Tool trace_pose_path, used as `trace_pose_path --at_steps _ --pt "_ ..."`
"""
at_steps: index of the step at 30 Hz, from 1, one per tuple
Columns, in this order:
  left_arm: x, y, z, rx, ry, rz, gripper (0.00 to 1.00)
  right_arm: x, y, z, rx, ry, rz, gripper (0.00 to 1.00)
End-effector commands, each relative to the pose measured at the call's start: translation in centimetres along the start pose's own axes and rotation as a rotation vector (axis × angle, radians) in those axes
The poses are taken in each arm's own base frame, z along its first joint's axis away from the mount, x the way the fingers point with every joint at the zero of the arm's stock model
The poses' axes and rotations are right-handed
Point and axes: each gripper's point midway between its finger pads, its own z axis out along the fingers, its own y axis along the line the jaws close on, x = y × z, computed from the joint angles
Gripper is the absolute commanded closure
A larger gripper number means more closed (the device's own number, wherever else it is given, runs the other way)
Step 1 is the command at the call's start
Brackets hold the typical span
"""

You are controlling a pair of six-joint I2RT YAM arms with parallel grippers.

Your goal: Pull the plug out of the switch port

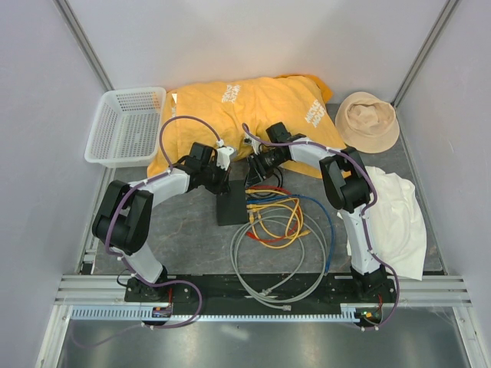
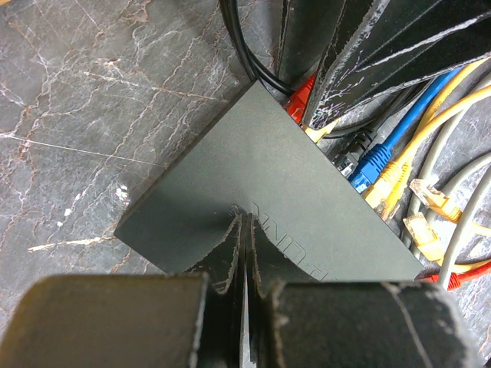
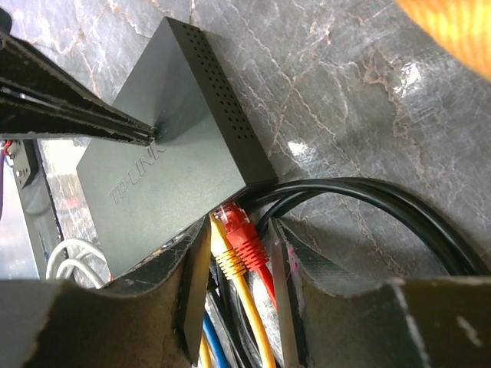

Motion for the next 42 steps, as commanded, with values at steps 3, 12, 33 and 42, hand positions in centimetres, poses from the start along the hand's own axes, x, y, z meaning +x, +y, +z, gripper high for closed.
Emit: trace_pose_path --at_steps 3,12,33,42 --pt "1.4 0.3 0.3 -0.026 0.059 -0.029 0.98 1.0 -2.1 1.1 0.121 0.047 0.045 0.57" --pt "1.5 0.1 0.3 -0.025 0.062 -0.024 0.98 1.1 -1.8 1.9 0.168 0.07 0.02 0.59" --pt "1.5 0.2 0.6 -0.029 0.07 -0.018 0.98 2.6 -2.9 2.3 0.285 0.142 -0.024 0.84" --pt "1.5 0.1 0.5 -0.029 0.071 -0.017 0.99 3.6 -2.5 2.5 0.281 0.192 -0.054 0.98"
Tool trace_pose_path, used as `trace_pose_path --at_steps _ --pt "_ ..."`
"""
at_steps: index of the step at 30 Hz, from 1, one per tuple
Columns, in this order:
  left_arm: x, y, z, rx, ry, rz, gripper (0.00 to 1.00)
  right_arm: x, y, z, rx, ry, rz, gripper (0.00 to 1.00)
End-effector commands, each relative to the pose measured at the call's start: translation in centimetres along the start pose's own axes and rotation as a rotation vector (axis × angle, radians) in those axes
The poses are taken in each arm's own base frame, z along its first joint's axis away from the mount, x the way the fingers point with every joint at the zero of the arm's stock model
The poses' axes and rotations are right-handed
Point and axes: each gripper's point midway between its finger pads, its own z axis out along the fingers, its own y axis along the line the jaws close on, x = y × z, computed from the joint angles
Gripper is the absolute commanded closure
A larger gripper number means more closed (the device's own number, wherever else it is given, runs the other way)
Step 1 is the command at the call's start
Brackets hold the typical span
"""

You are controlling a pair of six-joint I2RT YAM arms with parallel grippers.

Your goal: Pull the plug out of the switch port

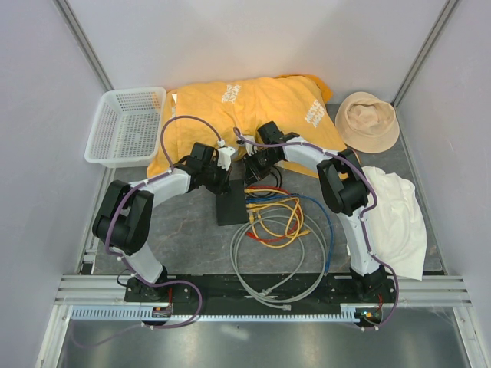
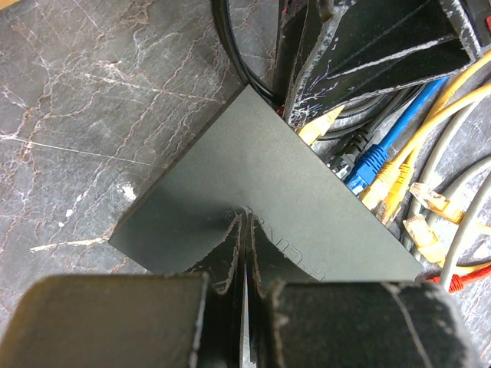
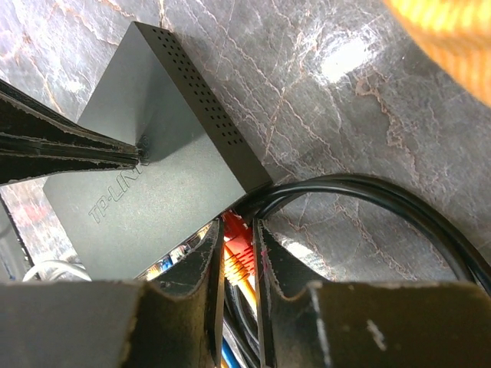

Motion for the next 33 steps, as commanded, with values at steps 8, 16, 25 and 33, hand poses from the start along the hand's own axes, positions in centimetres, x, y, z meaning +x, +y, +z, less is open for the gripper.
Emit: trace_pose_path --at_steps 8,16,25,33 --pt "1.6 0.1 0.5 -0.017 0.066 -0.023 0.98 4.1 -2.3 2.4 0.126 0.146 -0.041 1.0" --pt "1.6 0.2 0.5 -0.021 0.067 -0.024 0.98 4.6 -3.0 2.5 0.157 0.163 -0.034 1.0" --pt "1.7 0.5 0.3 -0.055 0.062 -0.032 0.99 4.7 -4.2 2.1 0.231 0.204 -0.056 1.0" --pt "1.5 0.9 0.0 -0.093 0.056 -0.048 0.98 5.2 -3.8 2.6 0.204 0.257 -0.053 1.0"
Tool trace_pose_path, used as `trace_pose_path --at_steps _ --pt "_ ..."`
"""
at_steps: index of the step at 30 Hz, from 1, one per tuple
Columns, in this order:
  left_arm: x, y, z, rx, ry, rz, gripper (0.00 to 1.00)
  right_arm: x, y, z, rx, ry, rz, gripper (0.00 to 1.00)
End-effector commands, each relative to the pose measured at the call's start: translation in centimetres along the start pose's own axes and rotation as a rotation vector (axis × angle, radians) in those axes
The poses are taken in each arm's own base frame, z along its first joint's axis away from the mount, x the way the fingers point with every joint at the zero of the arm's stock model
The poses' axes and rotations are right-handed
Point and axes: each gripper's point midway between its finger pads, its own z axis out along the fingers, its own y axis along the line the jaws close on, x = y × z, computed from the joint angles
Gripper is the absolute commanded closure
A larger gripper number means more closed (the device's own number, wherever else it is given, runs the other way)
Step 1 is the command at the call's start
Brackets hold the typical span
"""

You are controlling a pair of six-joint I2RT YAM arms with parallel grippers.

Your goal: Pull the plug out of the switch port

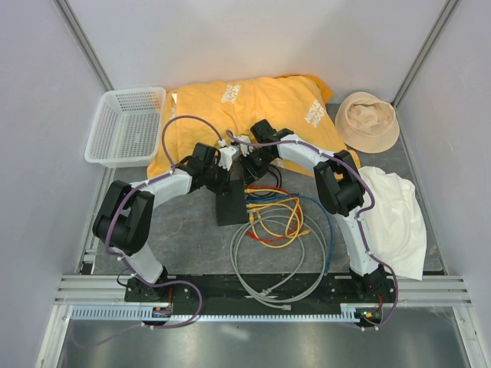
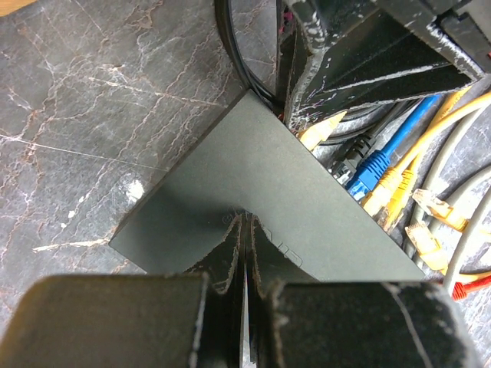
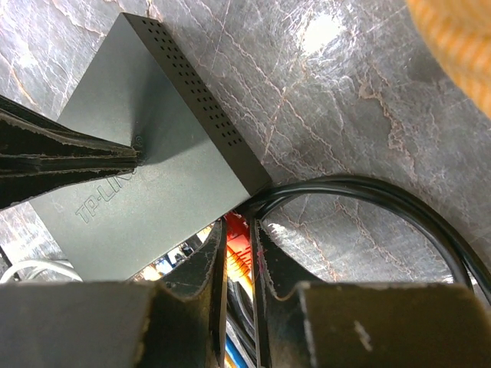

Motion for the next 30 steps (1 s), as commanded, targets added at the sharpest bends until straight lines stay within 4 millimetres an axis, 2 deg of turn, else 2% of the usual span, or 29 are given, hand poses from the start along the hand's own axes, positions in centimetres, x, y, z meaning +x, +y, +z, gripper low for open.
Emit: trace_pose_path --at_steps 1,7,12,20,25,30 --pt "2.0 0.9 0.0 -0.069 0.074 -0.057 0.98 5.5 -3.2 3.5 0.107 0.195 -0.005 1.0" --pt "2.3 0.7 -0.3 -0.072 0.078 -0.029 0.98 6.4 -3.8 3.3 0.124 0.251 -0.023 1.0" --pt "4.1 0.7 0.0 -0.082 0.154 -0.075 0.98 7.7 -5.0 2.9 0.195 0.305 -0.023 1.0" --pt "4.0 0.0 0.0 -0.082 0.137 -0.021 0.98 9.4 -5.7 2.8 0.228 0.363 -0.028 1.0" --pt "4.2 -0.5 0.1 -0.087 0.147 0.029 0.98 11.6 -7.0 2.4 0.321 0.443 -0.023 1.0" --pt "4.4 -0.6 0.5 -0.125 0.165 0.056 0.99 12.0 -7.8 2.1 0.373 0.472 -0.047 1.0"
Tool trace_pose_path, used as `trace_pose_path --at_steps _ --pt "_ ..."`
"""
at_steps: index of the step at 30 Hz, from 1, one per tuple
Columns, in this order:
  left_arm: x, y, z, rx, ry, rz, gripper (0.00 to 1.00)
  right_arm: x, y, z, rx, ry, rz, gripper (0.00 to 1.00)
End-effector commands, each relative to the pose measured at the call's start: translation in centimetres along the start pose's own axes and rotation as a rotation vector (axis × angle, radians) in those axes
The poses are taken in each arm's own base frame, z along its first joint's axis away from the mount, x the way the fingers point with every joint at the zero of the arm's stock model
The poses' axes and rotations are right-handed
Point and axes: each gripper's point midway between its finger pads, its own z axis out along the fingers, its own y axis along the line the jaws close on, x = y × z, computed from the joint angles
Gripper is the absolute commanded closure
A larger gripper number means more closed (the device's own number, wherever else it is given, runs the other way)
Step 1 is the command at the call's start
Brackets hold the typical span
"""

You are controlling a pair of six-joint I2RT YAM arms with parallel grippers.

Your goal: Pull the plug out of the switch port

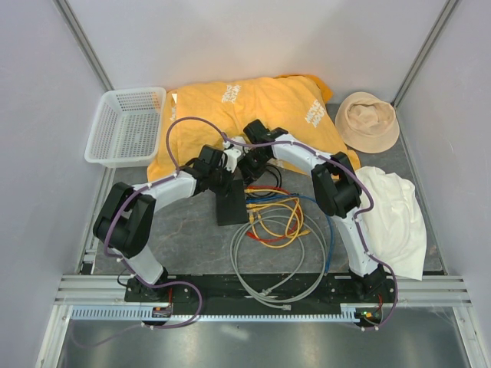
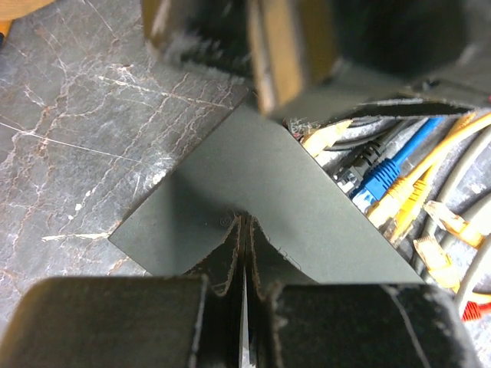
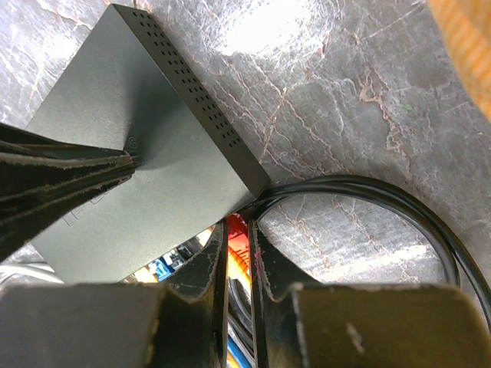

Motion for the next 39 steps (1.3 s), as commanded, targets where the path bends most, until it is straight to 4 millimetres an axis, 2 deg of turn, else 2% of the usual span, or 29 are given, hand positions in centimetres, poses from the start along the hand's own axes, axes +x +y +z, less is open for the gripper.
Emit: trace_pose_path --at_steps 1,7,14,19,21,28,34,37,38,39 --pt "4.3 -0.6 0.4 -0.038 0.151 0.042 0.98 11.7 -6.4 3.7 0.271 0.405 0.001 1.0" --pt "4.6 -0.8 0.8 -0.052 0.173 0.058 0.99 12.5 -6.8 3.8 0.313 0.443 -0.005 1.0" --pt "4.6 -0.8 0.9 -0.047 0.175 0.06 0.98 15.6 -7.3 3.0 0.338 0.588 -0.083 1.0" --pt "4.7 -0.8 0.9 -0.052 0.178 0.07 0.99 16.5 -9.1 2.0 0.393 0.647 -0.129 1.0" --pt "4.7 -0.7 0.9 -0.058 0.18 0.077 0.99 16.7 -9.3 1.9 0.378 0.648 -0.12 1.0" --pt "4.8 -0.9 0.9 -0.054 0.185 0.091 0.98 16.0 -9.6 1.2 0.386 0.616 -0.095 1.0" --pt "5.0 -0.9 1.0 -0.055 0.193 0.093 0.99 15.2 -9.0 0.6 0.364 0.541 -0.045 1.0" --pt "4.8 -0.9 1.1 -0.052 0.19 0.098 0.98 13.2 -8.1 0.5 0.318 0.454 -0.033 1.0" --pt "4.8 -0.9 1.1 -0.05 0.192 0.098 0.98 12.2 -8.1 -0.3 0.332 0.419 -0.036 0.99" --pt "4.8 -0.9 1.0 -0.049 0.19 0.098 0.98 11.7 -7.4 -0.3 0.298 0.391 -0.04 0.88"
